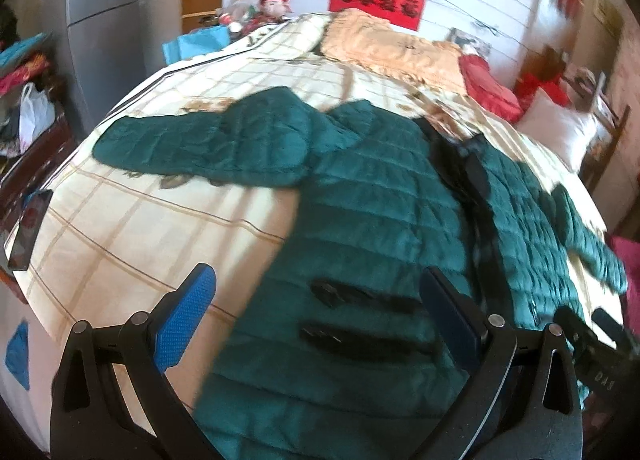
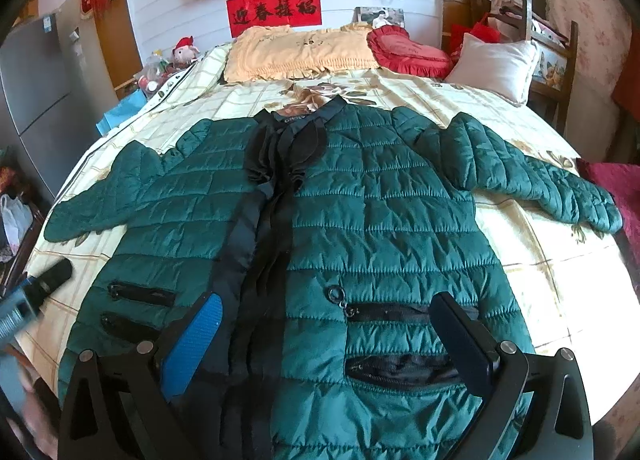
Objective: Fold large clothes
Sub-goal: 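Move the left gripper to the jacket sleeve cuff and grasp it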
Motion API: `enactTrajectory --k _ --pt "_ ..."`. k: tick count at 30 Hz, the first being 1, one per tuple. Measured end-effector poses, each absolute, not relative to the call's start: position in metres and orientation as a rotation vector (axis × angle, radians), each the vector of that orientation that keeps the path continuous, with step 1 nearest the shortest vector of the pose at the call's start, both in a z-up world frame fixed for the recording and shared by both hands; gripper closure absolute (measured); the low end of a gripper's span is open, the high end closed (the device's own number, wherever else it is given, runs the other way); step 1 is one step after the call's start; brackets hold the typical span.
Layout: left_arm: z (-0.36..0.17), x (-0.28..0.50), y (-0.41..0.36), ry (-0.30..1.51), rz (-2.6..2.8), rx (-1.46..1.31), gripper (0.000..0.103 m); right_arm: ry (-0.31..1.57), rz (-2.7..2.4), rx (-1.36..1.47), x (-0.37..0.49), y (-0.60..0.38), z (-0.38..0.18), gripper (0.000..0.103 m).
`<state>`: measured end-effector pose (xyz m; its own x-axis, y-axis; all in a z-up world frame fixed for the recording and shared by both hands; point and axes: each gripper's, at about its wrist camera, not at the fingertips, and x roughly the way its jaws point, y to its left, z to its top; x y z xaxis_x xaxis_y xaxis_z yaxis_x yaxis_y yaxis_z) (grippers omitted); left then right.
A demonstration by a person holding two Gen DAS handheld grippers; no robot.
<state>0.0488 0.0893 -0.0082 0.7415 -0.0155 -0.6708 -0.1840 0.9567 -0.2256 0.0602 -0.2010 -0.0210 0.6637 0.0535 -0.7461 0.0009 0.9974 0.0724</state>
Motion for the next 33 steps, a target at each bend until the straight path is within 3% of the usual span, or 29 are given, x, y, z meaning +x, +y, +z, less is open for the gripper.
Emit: enactTrajectory --k 22,33 --pt "-0.048 0.124 0.34 0.853 0.471 -0.484 0.001 0.878 0.059 0.071 0.114 -0.198 -0.047 0.0" --pt "-0.08 0.193 0.427 0.913 0.657 -0.495 0.001 0.953 0.091 0.073 0.122 -0.186 -0.063 0.0"
